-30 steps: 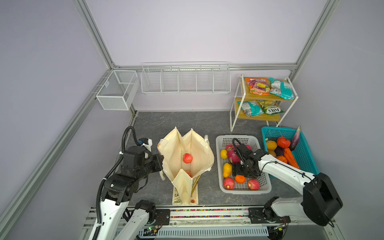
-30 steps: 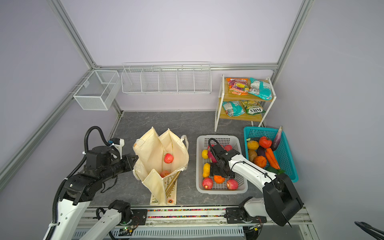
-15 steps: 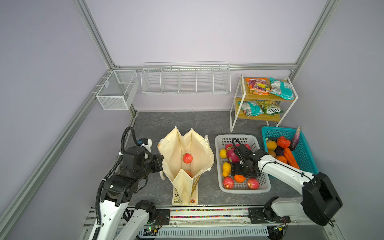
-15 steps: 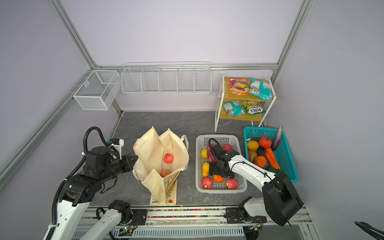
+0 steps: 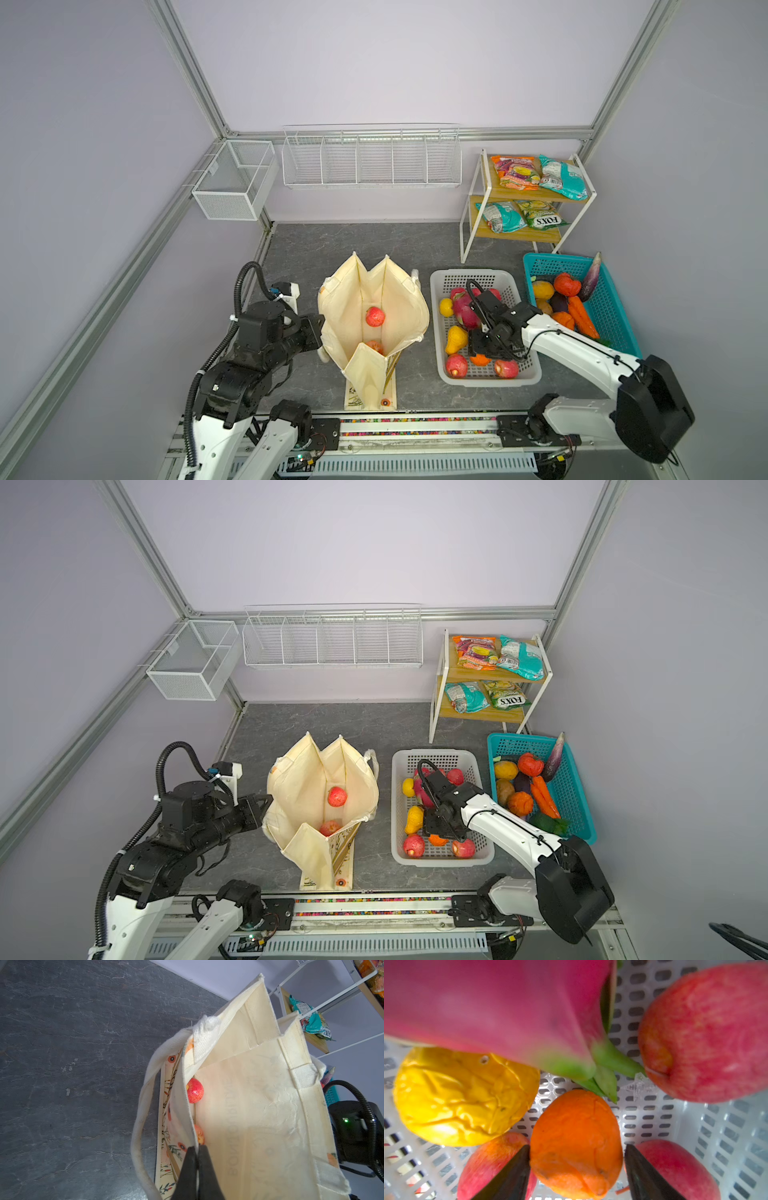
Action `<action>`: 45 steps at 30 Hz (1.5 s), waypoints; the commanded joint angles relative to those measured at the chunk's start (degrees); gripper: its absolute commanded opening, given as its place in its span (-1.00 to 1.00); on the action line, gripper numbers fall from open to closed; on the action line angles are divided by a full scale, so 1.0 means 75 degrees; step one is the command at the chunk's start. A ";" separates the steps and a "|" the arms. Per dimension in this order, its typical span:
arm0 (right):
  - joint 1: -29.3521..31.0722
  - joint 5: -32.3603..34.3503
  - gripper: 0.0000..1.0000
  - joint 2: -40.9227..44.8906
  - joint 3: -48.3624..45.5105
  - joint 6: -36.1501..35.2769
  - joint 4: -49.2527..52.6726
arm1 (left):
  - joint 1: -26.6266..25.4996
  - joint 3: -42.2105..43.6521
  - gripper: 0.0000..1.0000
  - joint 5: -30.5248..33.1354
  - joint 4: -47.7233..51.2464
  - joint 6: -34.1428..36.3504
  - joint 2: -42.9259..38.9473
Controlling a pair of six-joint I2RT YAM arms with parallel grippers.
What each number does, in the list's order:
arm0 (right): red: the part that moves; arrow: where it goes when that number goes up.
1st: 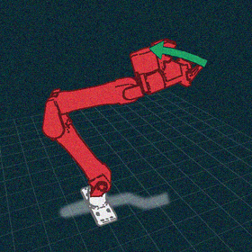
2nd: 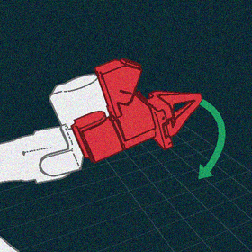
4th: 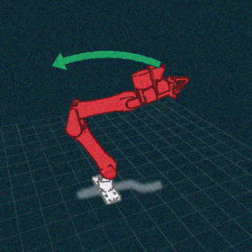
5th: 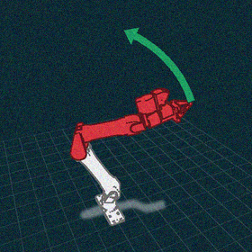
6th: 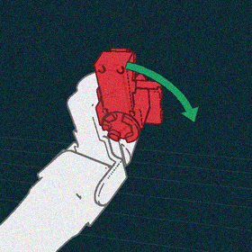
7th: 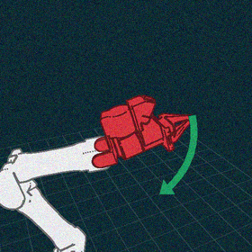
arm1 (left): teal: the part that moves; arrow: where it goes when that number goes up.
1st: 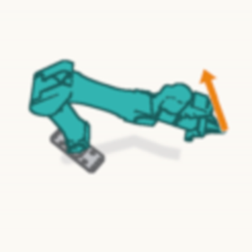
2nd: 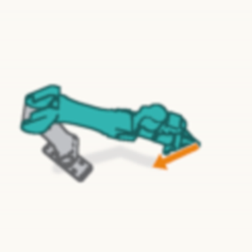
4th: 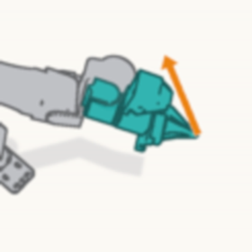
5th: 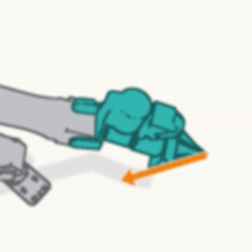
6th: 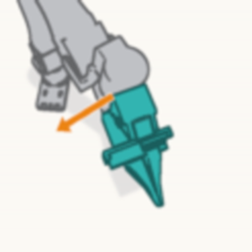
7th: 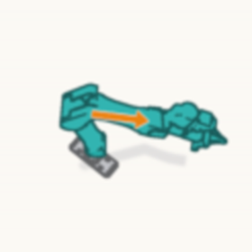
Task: Place the food into the grocery bag and tie it
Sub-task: 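Lower the right gripper onto the orange under the dragon fruit and close, then lift the orange with the right gripper and carry it over the bag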
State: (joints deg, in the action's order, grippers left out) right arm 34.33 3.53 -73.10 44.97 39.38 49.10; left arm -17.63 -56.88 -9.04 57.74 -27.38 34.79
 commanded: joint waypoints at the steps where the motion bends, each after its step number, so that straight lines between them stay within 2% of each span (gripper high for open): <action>1: 0.0061 -0.0049 0.33 0.0184 -0.0188 0.0163 0.0240 | -0.0005 -0.0032 -1.00 -0.0026 0.0223 -0.0030 -0.0010; 6: 0.0088 -0.0050 0.33 0.0176 -0.0230 0.0223 0.0171 | -0.0005 -0.0027 -1.00 -0.0037 0.0236 -0.0029 -0.0029; 10: 0.0116 0.0032 0.60 0.0014 -0.0198 0.0234 0.0162 | -0.0003 0.0049 -1.00 -0.0025 0.0248 -0.0076 -0.0144; 14: 0.0152 -0.0001 0.62 -0.0149 -0.0230 0.0234 0.0053 | -0.0005 0.0067 -1.00 -0.0002 0.0282 -0.0065 -0.0138; 22: 0.0184 -0.0050 0.42 -0.0046 -0.0213 0.0246 0.0031 | -0.0005 0.0002 -1.00 -0.0025 0.0254 -0.0053 -0.0079; 29: 0.0262 0.0225 0.26 0.0387 0.0305 0.0211 0.0706 | -0.0005 0.0061 -1.00 -0.0025 0.0245 -0.0065 -0.0103; 34: 0.0475 0.0593 0.21 0.0917 0.1671 0.0235 0.2005 | -0.0005 0.0051 -1.00 -0.0059 0.0230 -0.0065 -0.0115; 39: 0.0882 0.0972 0.21 0.0887 0.4044 0.0170 0.3137 | -0.0005 0.0015 -1.00 -0.0112 0.0165 -0.0077 -0.0098; 42: 0.1237 0.0696 0.23 0.0515 0.5517 0.0152 0.3170 | -0.0004 -0.0010 -1.00 -0.0163 0.0106 -0.0076 -0.0080; 45: 0.1949 0.0493 0.24 -0.0193 0.7018 0.0165 0.2817 | -0.0005 -0.0009 -1.00 -0.0198 0.0077 -0.0110 -0.0068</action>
State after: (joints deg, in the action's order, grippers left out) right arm 45.58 8.45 -70.61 91.72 40.49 69.49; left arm -17.63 -56.88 -9.37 57.93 -27.55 34.39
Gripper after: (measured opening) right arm 0.620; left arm 0.048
